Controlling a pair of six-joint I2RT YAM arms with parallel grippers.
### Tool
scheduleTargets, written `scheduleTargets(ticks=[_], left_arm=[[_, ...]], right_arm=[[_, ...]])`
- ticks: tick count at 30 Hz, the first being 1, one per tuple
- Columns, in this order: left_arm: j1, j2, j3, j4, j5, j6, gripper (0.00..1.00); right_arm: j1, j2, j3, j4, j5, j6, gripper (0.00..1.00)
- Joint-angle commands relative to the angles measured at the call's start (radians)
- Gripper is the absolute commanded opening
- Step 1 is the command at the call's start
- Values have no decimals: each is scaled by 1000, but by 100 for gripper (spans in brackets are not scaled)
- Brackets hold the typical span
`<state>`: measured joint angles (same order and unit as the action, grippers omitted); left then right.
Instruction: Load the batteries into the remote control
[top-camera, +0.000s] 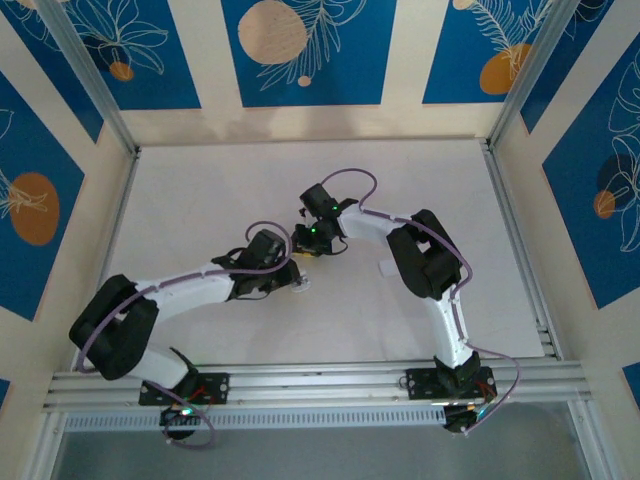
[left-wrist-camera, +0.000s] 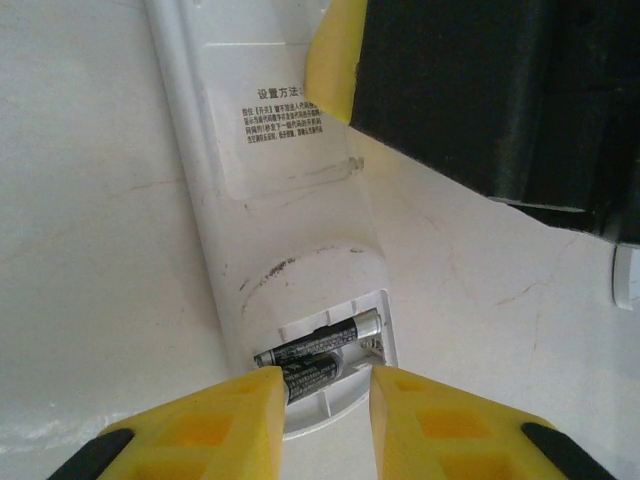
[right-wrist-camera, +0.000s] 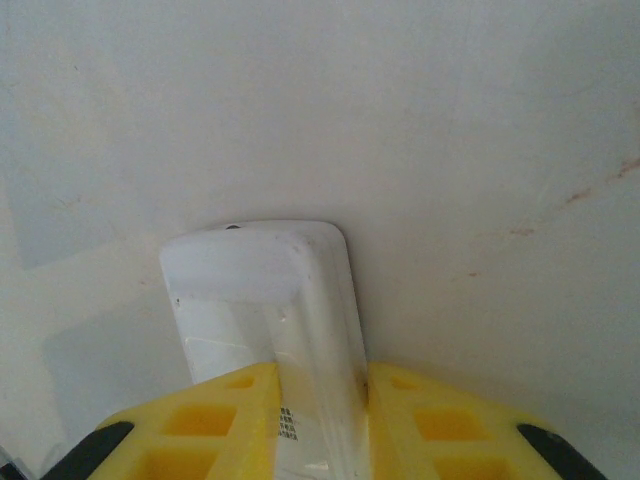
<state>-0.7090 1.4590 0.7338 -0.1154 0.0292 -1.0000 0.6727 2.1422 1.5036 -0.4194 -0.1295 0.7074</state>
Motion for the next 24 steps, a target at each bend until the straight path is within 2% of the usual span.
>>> scheduleTargets(ticks=[1,6,13,20,24], left_arm=[[6,3,-15,-3,-14,-21,28],[7,-20,-34,-22,-52,-17,29],[8,-7,-50,17,-26,-34,29],[7,13,-55,51,1,-54,23],[7,16,-60,59,3,-63,23]], right_arm=[[20,53,-34,-111,16,8,28],[21,53,-32,-114,17,5,29],[21,54,-32,-115,17,6,28],[21,53,-31,-118,20,4,28],[21,52,-32,-120,20,3,28]])
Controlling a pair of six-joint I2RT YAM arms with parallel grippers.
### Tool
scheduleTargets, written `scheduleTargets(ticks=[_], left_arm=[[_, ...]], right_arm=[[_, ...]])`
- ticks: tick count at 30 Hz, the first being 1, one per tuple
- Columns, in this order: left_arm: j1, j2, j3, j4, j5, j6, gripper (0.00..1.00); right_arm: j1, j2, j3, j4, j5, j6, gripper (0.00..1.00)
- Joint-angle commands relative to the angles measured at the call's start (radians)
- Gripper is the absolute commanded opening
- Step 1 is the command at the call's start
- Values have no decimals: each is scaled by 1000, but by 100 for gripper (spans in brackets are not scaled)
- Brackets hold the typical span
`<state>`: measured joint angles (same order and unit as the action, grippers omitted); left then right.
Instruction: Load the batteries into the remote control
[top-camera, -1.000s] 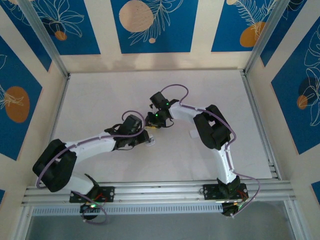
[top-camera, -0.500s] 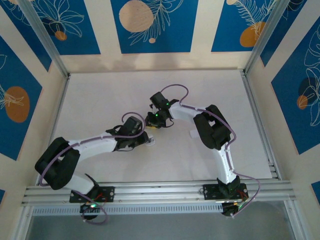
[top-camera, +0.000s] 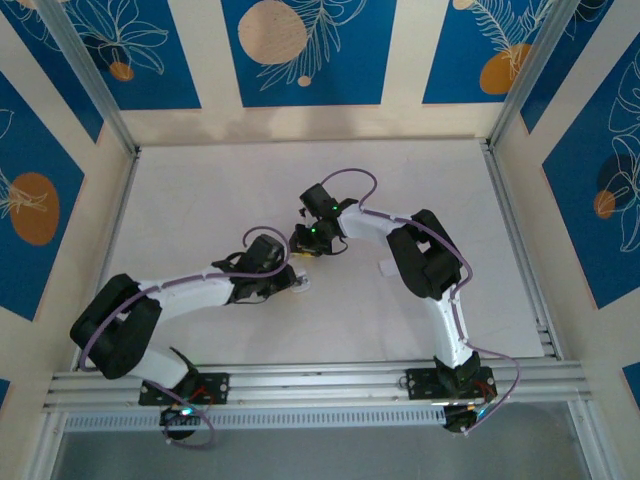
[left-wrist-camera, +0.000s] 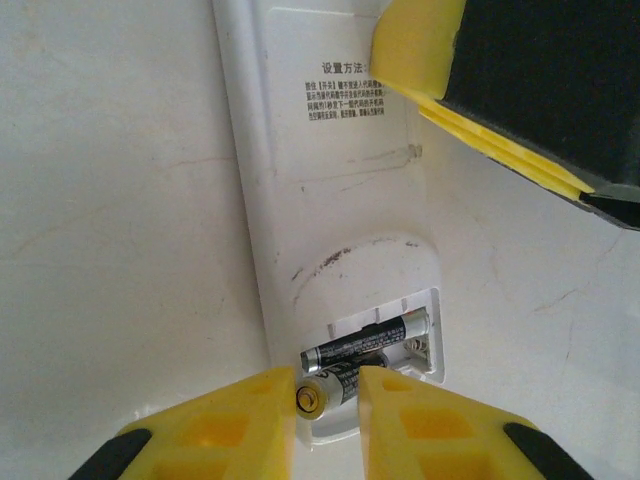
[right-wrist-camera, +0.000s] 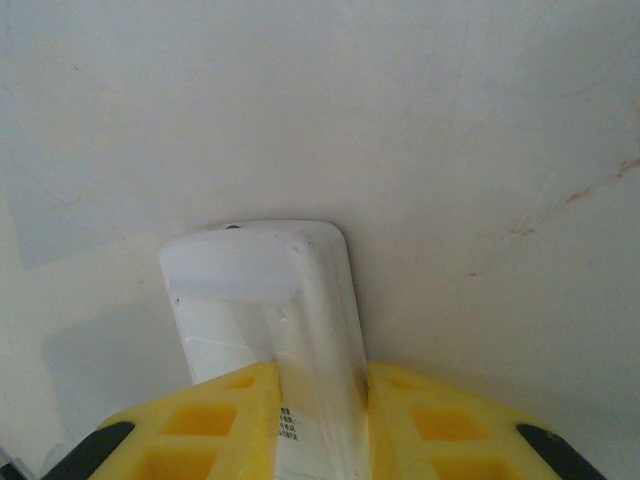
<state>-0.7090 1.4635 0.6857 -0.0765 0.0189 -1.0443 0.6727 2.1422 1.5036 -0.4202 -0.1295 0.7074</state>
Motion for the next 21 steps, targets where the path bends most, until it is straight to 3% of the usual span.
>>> scheduleTargets(ticks=[1,5,21], left_arm=[[7,12,-14,21,13,-20,23],[7,15,-21,34,21,-32,26],[7,33,-30,67,59,-51,17]], right_arm=[[22,51,-32,-118,21,3,28],[22,52,-30,-119,21,3,28],[22,53,-30,-120,19,3,28]])
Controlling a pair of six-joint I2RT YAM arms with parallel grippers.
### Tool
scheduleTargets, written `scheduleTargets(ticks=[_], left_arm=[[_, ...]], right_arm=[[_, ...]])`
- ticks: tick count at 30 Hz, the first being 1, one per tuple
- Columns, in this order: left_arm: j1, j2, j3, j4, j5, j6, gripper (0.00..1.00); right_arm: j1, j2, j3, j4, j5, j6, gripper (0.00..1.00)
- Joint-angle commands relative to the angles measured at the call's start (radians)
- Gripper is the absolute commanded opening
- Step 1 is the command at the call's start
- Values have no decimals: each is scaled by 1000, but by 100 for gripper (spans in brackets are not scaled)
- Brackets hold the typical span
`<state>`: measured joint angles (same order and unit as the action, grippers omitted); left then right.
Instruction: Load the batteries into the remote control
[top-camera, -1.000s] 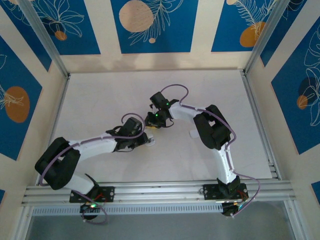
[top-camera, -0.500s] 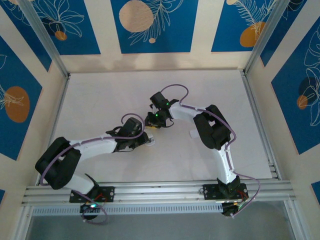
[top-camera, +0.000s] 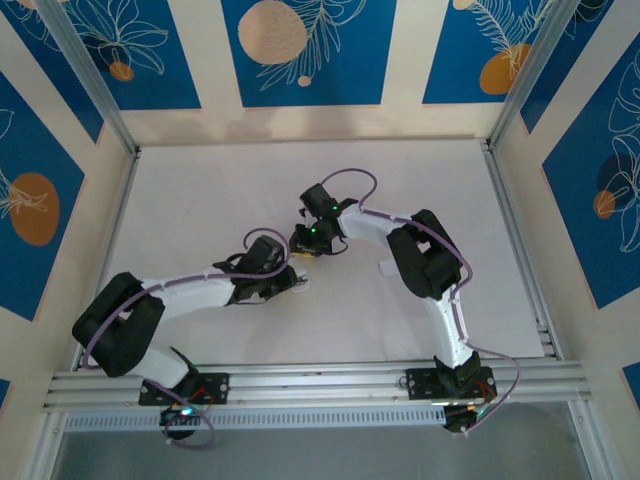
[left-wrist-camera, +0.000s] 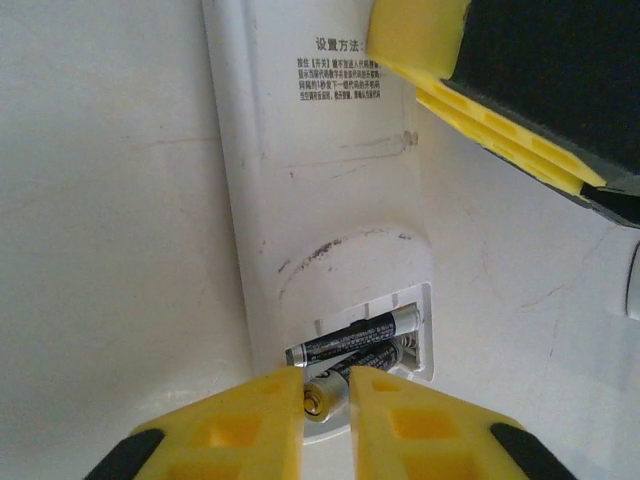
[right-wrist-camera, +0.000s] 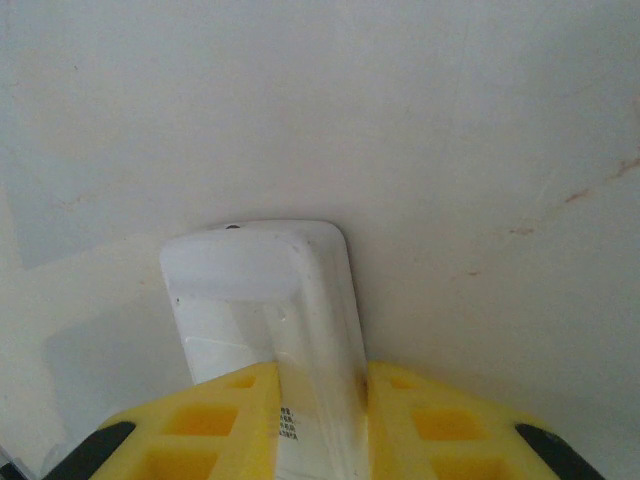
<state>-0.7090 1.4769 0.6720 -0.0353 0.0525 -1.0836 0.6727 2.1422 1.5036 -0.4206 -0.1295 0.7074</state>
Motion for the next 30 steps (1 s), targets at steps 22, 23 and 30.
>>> scheduleTargets(ticks=[22,23,30], left_arm=[[7,-21,-12,-32,8,11,32],[7,-25,-14,-35,7,11,32],[7,-44,-11,-50,1,17,33]], right_arm=[[24,58,-14,-129,21,1,28],[24,58,-13,-129,20,1,28],[27,58,-13,-130,21,3,28]])
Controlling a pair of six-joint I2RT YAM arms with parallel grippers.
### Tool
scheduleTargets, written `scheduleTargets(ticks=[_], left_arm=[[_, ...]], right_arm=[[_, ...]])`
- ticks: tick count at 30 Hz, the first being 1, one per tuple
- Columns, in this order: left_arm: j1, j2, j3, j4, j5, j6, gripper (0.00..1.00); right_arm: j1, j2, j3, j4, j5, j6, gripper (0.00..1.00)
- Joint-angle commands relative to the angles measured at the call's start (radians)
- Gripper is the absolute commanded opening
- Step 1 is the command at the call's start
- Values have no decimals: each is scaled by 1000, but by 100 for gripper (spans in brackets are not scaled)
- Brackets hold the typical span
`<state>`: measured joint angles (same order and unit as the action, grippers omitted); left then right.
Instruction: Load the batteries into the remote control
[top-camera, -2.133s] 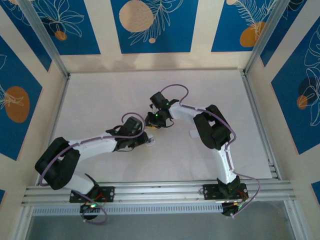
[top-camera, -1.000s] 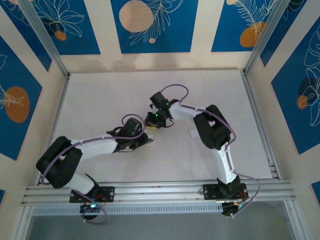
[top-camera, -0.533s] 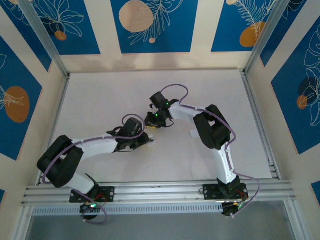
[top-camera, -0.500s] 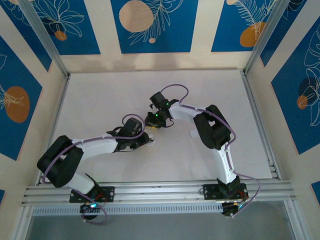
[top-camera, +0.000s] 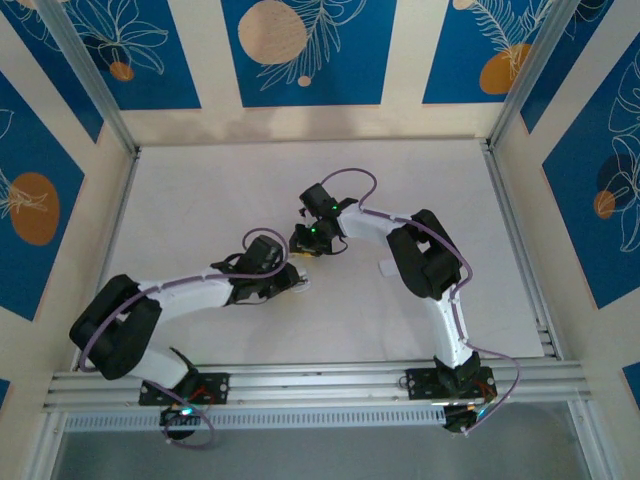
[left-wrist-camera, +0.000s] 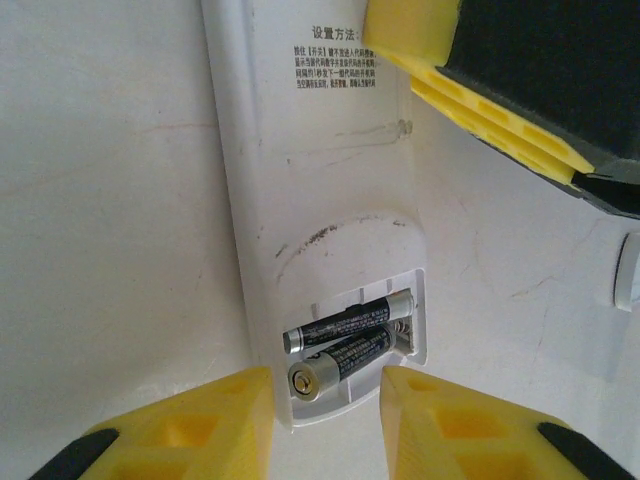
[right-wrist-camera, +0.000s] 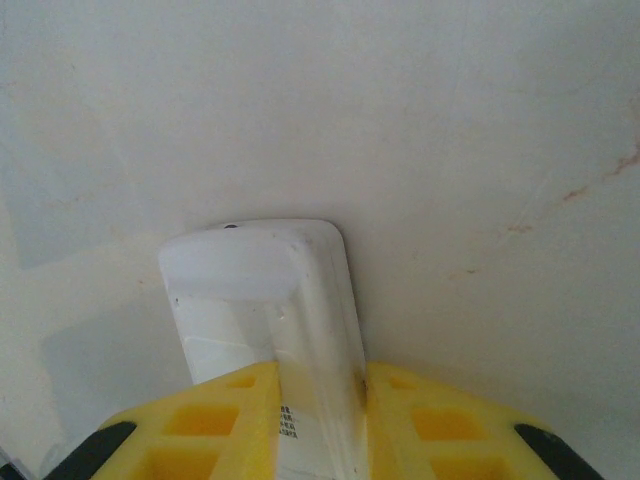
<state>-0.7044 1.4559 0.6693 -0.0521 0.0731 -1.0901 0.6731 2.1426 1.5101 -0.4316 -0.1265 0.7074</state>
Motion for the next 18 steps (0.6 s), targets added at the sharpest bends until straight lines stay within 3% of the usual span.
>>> scheduleTargets(ticks=[1,9,18], left_arm=[[3,-27,-8,-32,-18,25,33],[3,-33,1,-48,-21,30,16],[2,1,9,-27,-4,27,13]], right_arm=[[26,57,-21,-119,19,3,27],[28,57,-20,-118,19,4,27],[26,57,-22,-121,23,1,27]])
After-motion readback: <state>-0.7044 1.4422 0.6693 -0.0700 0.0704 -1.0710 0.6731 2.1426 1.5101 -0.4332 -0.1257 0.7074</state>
